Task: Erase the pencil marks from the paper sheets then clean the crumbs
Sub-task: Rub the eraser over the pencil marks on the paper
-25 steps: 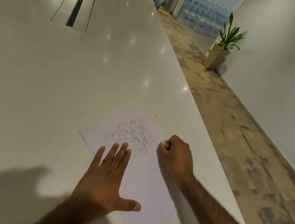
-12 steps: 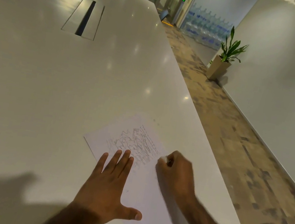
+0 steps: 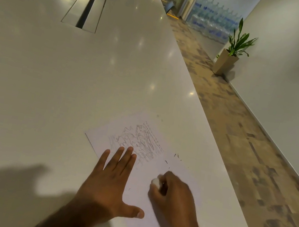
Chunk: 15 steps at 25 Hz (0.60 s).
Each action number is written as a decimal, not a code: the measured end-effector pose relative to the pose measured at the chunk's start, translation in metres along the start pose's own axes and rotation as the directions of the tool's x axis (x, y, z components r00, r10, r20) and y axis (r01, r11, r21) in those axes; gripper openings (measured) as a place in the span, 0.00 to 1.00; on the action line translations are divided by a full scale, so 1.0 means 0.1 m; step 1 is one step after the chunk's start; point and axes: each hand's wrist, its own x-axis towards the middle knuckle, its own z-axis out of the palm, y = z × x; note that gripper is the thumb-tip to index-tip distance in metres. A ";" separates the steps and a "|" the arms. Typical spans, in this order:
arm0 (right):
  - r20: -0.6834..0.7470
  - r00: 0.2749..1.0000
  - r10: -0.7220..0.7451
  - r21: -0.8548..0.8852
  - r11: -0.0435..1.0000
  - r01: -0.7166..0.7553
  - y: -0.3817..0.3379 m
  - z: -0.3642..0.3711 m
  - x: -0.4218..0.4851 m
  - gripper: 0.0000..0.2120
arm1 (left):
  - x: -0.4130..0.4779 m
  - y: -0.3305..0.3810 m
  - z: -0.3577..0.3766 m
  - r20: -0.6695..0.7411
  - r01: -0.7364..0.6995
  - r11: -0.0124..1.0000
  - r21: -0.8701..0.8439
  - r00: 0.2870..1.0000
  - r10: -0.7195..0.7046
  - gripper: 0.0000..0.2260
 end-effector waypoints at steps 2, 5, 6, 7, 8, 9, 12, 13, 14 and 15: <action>-0.042 0.997 0.067 0.014 0.998 -0.067 0.10 -0.08 0.25 0.12 | -0.01 -0.01 0.00 0.008 -0.009 1.000 -0.002 1.000 0.009 0.58; -0.104 0.983 0.153 0.037 0.988 -0.150 0.09 -0.26 0.53 0.10 | -0.03 -0.01 -0.03 -0.011 -0.012 1.000 -0.021 1.000 0.011 0.59; -0.121 0.982 0.145 0.047 0.989 -0.140 0.06 -0.22 0.51 0.10 | -0.04 -0.01 -0.03 -0.012 -0.010 1.000 -0.021 1.000 0.010 0.59; -0.124 0.985 0.118 0.042 0.993 -0.114 0.02 -0.14 0.43 0.09 | -0.04 0.01 -0.04 -0.008 -0.011 1.000 -0.022 1.000 0.011 0.59; -0.109 0.992 0.070 0.025 0.997 -0.068 -0.03 -0.04 0.31 0.10 | -0.04 0.02 -0.04 -0.004 -0.010 1.000 -0.027 1.000 0.010 0.58; -0.071 0.997 0.020 0.005 1.000 -0.020 -0.07 0.05 0.20 0.10 | -0.03 0.02 -0.04 -0.003 -0.010 0.999 -0.032 1.000 0.009 0.58; -0.074 0.997 0.023 0.033 0.999 -0.020 0.00 0.07 0.37 0.11 | -0.03 0.01 -0.04 0.006 -0.016 0.999 -0.031 1.000 0.016 0.58; -0.083 0.994 0.073 0.035 0.997 -0.070 0.03 -0.02 0.52 0.10 | -0.03 0.01 -0.04 0.005 -0.016 0.999 -0.030 1.000 0.017 0.58; -0.095 0.987 0.128 0.031 0.992 -0.126 0.06 -0.12 0.65 0.10 | -0.03 0.00 -0.04 -0.001 -0.017 1.000 -0.026 1.000 0.017 0.59; -0.107 0.978 0.181 0.041 0.983 -0.177 0.08 -0.21 0.76 0.09 | -0.04 0.00 -0.03 -0.007 -0.015 1.000 -0.024 1.000 0.015 0.59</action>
